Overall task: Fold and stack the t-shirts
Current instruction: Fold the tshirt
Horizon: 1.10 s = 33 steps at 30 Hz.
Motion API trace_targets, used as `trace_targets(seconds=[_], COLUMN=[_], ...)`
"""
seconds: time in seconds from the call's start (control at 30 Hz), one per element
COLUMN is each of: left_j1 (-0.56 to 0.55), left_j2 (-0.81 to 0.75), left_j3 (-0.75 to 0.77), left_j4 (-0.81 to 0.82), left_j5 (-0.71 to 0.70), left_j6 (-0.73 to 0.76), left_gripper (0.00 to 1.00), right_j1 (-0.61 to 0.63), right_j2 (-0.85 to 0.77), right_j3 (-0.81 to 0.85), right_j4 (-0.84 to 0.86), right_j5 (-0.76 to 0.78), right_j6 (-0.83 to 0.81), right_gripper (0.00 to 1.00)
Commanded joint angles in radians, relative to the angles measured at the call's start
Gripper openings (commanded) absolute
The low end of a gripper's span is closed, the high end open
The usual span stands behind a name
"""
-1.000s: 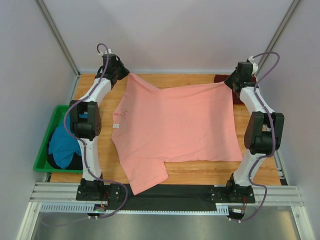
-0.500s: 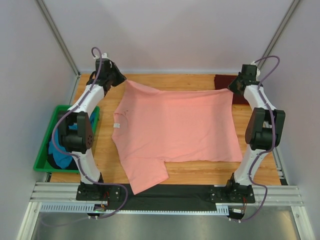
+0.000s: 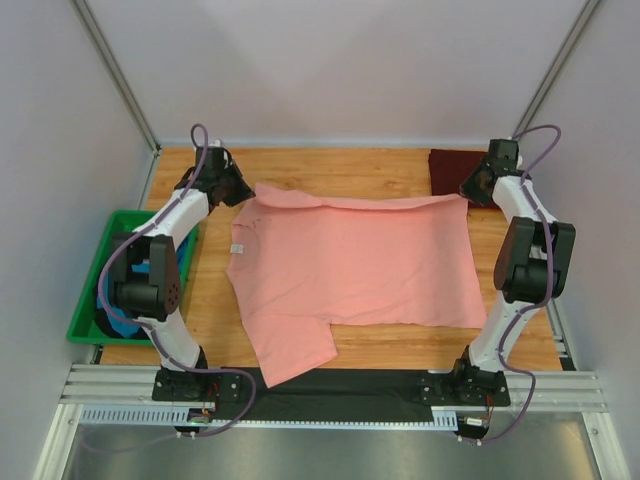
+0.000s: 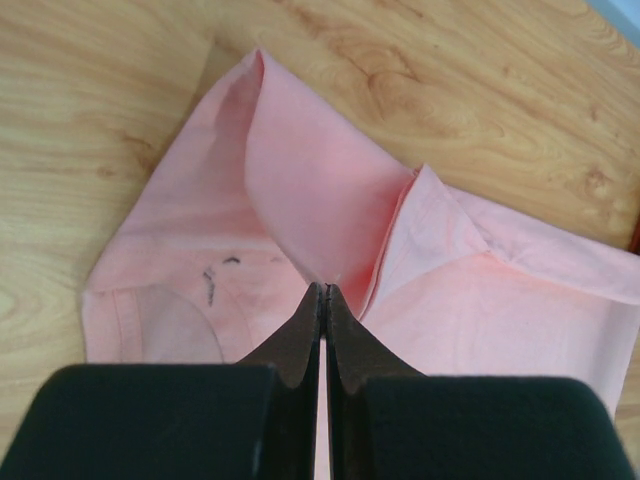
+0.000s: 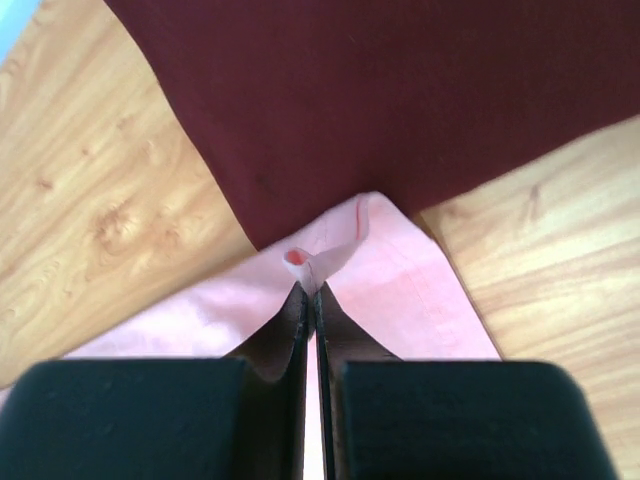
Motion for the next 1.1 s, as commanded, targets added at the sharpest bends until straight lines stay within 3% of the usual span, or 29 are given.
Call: trace_targets(seconds=[0.0,0.5,0.6,1.07], left_j1=[-0.017,-0.106,-0.106,-0.106], left_j2=[-0.08,-0.204,-0.264,-0.283], left_j3=[-0.04,-0.106,-0.153,-0.242], left_j4=[-0.001,-0.298,-0.292,-0.36], left_j5=[-0.004,-0.2,-0.25,-0.191], left_j6=[-0.026,-0.082,-0.076,-0.085], left_gripper=[0.0,0.0,0.0,0.0], right_j1=[-0.003,-0.002,-0.003,-0.008], right_j2=[-0.073,-0.12,-0.133,-0.151], right_j3=[-0.052,-0.16,-0.192,-0.317], right_j4=[-0.01,-0.073,-0.061,0.008], right_j5=[0.026,0.163,0.157,0.137], right_j6=[0.006,0.016,0.014,0.043], right_gripper=[0.0,0.0,0.0,0.0])
